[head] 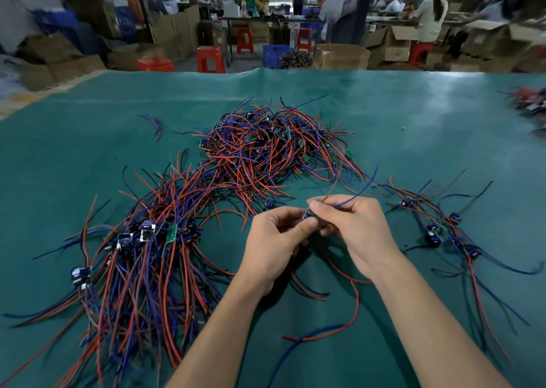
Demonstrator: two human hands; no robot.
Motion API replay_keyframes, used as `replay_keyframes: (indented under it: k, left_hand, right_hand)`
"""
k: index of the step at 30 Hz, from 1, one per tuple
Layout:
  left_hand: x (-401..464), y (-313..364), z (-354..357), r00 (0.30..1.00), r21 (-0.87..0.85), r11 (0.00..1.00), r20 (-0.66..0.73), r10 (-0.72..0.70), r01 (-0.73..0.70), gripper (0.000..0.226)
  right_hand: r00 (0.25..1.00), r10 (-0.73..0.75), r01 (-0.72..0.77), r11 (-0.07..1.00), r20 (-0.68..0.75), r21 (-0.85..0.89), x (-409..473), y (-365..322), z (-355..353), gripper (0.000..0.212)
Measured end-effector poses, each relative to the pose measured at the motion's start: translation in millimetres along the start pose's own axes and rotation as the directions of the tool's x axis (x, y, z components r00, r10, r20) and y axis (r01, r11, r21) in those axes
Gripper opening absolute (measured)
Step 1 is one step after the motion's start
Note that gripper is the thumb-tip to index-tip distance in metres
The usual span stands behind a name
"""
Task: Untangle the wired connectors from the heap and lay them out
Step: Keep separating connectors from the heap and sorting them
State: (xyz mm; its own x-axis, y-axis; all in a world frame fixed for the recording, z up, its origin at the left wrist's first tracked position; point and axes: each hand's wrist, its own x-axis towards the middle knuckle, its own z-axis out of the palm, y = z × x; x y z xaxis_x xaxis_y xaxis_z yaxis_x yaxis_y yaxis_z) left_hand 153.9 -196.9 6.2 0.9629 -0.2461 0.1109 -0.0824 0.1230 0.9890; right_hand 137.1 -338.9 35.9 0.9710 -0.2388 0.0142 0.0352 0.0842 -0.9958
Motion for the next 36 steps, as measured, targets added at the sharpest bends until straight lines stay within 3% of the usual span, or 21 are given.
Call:
replay_keyframes:
  k: [11, 17, 22, 25, 31, 36]
  left_hand:
    - [-2.1, 2.1, 2.6, 0.997, -0.01, 0.998, 0.054, -0.062, 0.063, 0.016]
    - [-3.6, 3.6, 2.6, 0.999, 0.031, 0.999, 0.038, -0.026, 0.025, 0.013]
    - [-3.3, 4.1, 1.0, 0.998, 0.041, 0.998, 0.031, -0.053, 0.052, 0.013]
    - [-3.3, 4.0, 1.5, 0.996, 0.086, 0.994, 0.065, -0.066, 0.06, 0.017]
    - [-3.5, 5.3, 1.2, 0.993, 0.127, 0.991, 0.106, -0.051, 0.037, 0.015]
    - [-4.2, 6.0, 2.0, 0.992, 0.14, 0.99, 0.114, -0.049, 0.033, 0.016]
  right_hand:
    - [0.997, -0.022, 0.024, 0.999, -0.076, 0.027, 4.1, -1.0, -15.0, 0.015]
    - [0.988, 0.148, -0.156, 0.952, 0.051, 0.264, 3.0, -1.4, -10.1, 0.012]
    - [0.988, 0.123, -0.135, 0.982, 0.098, 0.132, 4.4, -0.1, -13.6, 0.011]
    - [0.995, -0.092, 0.081, 0.975, -0.043, -0.205, 8.6, 5.4, -19.1, 0.006]
    - [0.851, -0.405, 0.224, 0.855, -0.333, -0.468, 21.7, 6.2, -46.9, 0.015]
    - [0.655, -0.5, 0.266, 0.855, -0.567, -0.446, 27.6, 2.7, -69.2, 0.023]
